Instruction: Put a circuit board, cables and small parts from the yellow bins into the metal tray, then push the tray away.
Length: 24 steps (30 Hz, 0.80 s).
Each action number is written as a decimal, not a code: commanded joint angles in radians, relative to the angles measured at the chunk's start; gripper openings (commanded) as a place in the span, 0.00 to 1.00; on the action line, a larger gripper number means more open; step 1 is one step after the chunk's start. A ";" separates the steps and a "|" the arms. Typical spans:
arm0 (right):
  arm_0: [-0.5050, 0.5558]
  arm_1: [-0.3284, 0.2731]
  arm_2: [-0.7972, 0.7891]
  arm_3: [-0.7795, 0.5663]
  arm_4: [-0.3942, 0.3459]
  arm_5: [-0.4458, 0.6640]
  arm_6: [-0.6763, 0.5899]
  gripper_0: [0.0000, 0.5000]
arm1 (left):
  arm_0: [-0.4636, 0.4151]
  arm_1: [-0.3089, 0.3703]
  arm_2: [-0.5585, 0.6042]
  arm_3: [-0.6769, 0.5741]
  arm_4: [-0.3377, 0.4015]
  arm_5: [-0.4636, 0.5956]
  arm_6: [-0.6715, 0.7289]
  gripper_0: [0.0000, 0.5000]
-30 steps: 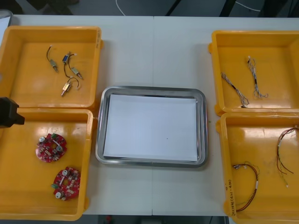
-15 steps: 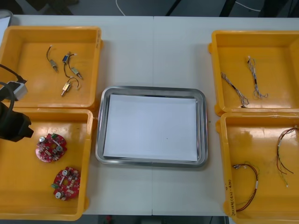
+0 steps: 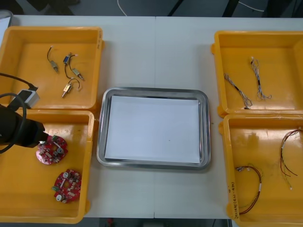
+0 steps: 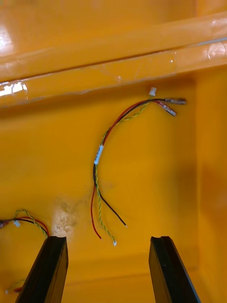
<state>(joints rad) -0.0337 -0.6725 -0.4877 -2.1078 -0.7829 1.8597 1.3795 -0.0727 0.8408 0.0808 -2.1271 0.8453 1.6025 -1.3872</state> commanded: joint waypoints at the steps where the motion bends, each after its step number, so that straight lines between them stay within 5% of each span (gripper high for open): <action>1: 0.014 0.042 -0.026 -0.006 0.031 -0.037 -0.028 1.00 | 0.057 0.061 -0.023 -0.004 0.000 -0.070 -0.078 1.00; 24: 0.015 0.113 0.097 0.143 0.134 -0.206 -0.005 1.00 | 0.060 0.072 -0.090 0.088 -0.057 -0.216 -0.138 1.00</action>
<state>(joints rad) -0.0334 -0.5709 -0.4215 -1.9827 -0.6628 1.6815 1.3796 -0.0181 0.8707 0.0145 -2.0438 0.8051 1.4094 -1.3932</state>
